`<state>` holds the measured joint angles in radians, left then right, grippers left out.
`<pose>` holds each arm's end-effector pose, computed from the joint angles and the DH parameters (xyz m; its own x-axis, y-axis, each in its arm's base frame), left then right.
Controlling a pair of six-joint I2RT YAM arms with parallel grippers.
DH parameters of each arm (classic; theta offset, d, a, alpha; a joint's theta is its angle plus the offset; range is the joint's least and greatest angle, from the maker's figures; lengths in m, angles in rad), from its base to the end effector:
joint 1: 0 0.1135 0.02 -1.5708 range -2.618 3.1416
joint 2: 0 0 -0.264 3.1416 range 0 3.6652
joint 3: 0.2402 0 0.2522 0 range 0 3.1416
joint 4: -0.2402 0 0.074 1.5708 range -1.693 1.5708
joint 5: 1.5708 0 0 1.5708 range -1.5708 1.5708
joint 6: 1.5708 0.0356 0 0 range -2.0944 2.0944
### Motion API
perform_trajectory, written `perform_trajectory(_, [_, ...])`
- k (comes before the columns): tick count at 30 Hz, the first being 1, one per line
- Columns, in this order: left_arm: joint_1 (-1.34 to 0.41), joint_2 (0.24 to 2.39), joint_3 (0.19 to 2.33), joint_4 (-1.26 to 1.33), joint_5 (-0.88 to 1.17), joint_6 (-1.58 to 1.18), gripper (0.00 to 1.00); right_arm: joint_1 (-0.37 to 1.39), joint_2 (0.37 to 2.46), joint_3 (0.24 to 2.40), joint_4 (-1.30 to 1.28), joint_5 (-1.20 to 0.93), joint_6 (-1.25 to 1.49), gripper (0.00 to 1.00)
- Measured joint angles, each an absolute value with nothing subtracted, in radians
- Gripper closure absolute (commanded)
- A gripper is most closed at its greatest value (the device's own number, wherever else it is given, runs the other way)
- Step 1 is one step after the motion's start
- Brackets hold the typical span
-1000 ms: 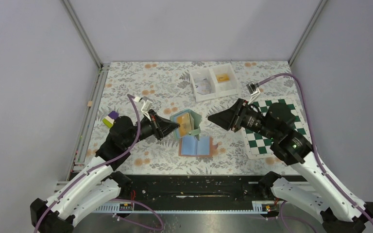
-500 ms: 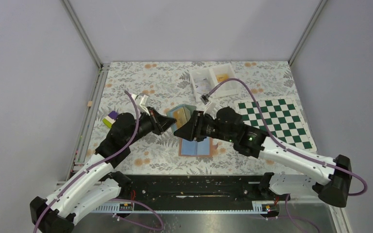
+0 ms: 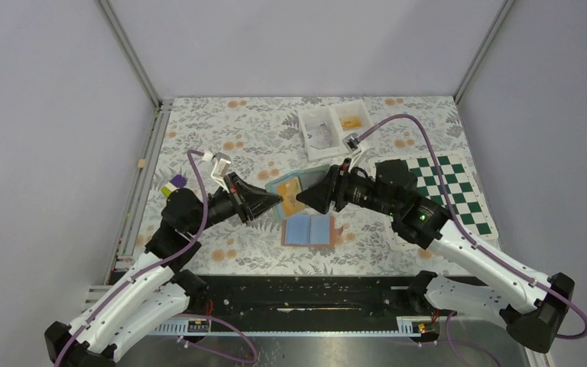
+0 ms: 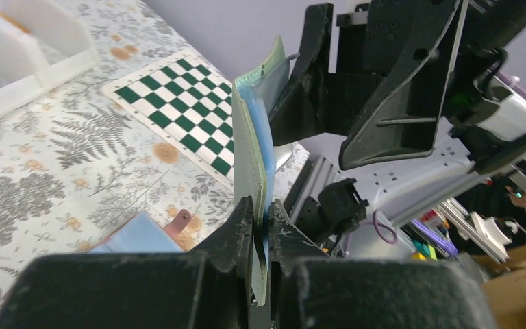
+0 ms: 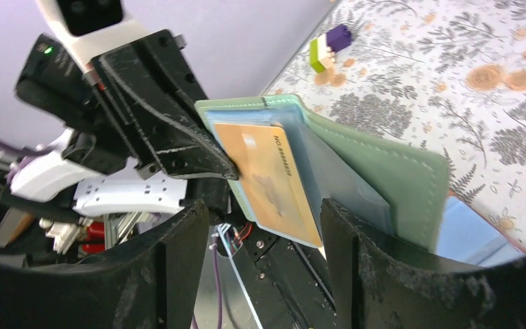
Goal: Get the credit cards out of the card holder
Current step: Open the card holder.
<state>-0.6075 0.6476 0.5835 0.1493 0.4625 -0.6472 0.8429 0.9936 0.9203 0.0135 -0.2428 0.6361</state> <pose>0.1250 -0.1062 0.3260 -0.4724 -0.3288 -0.8178 0.7409 0.3545 -0.5705 0.1486 0.1796 0.3701 -0.5573 0.2413 -0.7944 -0.6878 0.4019 0.6046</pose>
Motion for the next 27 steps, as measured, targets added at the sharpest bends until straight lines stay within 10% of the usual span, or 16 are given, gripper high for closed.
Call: perform_trajectory(27, [-0.592, 0.716, 0.529, 0.566, 0.747, -0.792, 1.00, 0.782, 0.897, 0.886, 0.095, -0.559, 0.615, 0.52])
